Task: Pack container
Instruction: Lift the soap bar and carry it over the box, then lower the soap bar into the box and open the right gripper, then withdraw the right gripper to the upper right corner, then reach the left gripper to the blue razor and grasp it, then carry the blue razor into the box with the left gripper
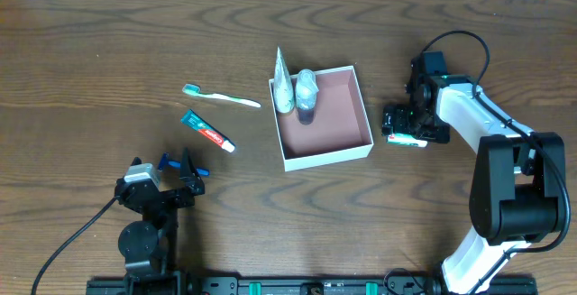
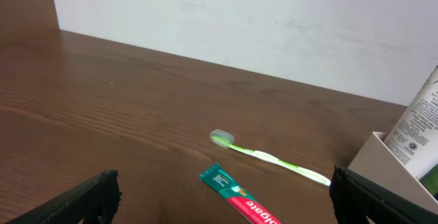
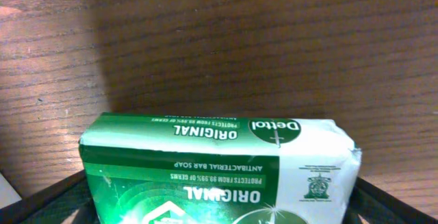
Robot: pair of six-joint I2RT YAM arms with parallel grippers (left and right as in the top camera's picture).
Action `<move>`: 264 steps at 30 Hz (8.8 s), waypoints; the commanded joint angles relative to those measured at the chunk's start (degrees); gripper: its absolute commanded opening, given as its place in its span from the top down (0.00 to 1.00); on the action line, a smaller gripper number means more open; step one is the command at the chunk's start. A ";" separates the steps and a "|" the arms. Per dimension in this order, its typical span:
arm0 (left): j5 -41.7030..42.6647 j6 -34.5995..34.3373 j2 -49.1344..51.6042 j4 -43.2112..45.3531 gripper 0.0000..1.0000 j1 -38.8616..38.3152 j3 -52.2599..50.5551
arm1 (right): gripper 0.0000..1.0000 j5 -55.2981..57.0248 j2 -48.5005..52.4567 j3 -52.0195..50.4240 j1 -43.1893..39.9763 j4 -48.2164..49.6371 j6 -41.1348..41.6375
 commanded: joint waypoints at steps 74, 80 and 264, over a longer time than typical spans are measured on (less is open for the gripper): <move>1.05 -0.28 -0.35 -1.27 0.02 0.22 -1.33 | 0.01 -3.98 12.92 35.74 18.86 -10.95 -2.38; 1.05 -0.28 -0.35 -1.27 0.02 0.22 -1.33 | 0.01 -4.00 12.92 35.76 18.86 -10.84 -2.75; 6.67 -26.71 99.67 -40.24 0.94 1.44 57.00 | 0.01 0.48 12.81 64.35 -14.84 -50.16 -4.85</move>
